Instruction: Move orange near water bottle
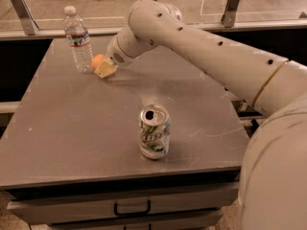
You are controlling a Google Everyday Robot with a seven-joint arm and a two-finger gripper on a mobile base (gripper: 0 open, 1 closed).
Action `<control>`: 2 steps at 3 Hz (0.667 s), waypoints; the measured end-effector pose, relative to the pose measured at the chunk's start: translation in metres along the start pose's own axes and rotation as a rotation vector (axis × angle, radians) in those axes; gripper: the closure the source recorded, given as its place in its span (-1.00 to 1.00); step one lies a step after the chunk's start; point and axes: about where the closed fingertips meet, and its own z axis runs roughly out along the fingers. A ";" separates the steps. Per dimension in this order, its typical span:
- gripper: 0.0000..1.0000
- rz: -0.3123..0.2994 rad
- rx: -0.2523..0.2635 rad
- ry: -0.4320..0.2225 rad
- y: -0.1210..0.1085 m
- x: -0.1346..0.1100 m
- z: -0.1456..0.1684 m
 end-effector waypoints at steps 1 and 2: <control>0.16 0.006 -0.029 -0.001 0.007 0.001 0.009; -0.31 0.005 -0.032 0.000 0.009 0.001 0.012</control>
Offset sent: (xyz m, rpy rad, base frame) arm -0.0027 0.0068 -0.0078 0.0053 0.0209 0.0148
